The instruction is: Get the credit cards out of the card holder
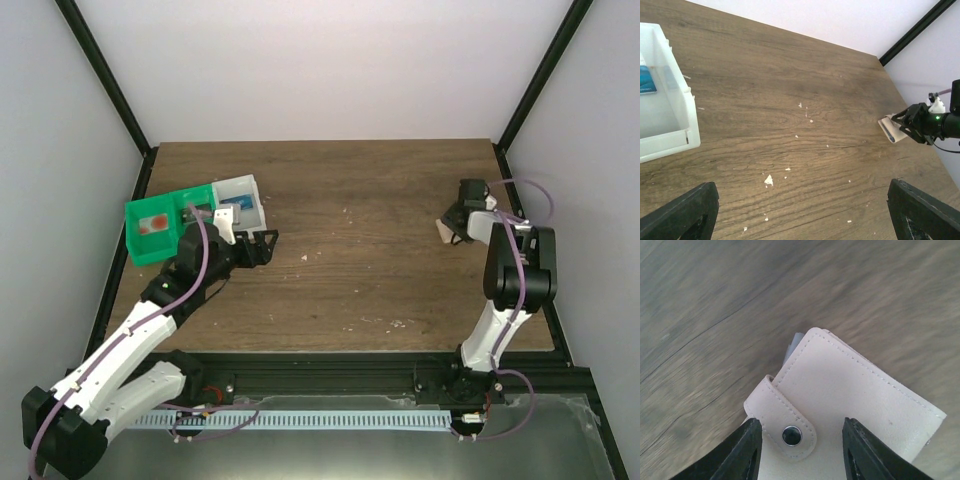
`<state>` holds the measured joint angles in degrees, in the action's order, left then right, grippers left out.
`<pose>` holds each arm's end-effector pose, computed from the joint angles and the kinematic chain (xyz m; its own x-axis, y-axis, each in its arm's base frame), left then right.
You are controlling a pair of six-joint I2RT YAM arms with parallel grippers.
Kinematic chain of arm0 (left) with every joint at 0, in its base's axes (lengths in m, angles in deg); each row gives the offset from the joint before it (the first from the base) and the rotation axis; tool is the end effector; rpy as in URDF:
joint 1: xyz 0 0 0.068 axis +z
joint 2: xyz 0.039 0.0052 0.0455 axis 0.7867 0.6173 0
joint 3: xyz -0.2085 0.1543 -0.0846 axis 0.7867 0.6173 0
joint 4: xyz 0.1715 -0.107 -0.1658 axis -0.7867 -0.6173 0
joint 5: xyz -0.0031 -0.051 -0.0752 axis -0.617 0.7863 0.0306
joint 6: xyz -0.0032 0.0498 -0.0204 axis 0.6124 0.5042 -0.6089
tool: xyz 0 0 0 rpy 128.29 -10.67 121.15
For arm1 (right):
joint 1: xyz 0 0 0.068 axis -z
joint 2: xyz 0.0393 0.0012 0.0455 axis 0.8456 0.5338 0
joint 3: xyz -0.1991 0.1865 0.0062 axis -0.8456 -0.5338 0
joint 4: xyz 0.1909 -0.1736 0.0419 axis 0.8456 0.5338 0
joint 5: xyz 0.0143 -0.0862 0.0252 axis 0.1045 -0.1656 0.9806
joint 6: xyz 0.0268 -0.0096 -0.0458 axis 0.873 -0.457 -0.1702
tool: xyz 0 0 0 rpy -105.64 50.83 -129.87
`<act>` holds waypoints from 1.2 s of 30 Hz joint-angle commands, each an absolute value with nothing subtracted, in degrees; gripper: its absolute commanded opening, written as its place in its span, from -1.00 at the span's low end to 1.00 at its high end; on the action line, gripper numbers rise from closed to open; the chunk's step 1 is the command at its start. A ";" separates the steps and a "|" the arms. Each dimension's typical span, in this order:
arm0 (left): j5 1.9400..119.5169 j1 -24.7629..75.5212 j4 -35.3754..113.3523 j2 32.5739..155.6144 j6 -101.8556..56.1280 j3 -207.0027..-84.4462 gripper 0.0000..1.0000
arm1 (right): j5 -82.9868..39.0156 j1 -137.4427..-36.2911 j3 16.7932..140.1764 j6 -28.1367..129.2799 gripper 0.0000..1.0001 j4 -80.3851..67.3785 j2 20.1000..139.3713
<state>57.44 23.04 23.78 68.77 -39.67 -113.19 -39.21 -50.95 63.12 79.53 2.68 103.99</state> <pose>0.1761 -0.1004 0.2868 -0.5694 -0.2270 -0.7900 0.3176 0.8257 -0.4662 0.3648 -0.0495 0.1479 -0.5348 0.6442 -0.5468 0.6464 0.7287 0.2263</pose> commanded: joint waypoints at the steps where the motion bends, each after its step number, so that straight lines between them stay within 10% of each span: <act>1: 55.35 23.25 23.32 68.34 -40.46 -113.78 0.87 | -25.94 -55.73 61.35 74.79 -0.08 4.79 107.53; 36: 56.85 23.23 24.86 70.03 -43.58 -113.39 0.82 | -14.01 -94.61 54.45 60.21 -0.08 7.45 101.36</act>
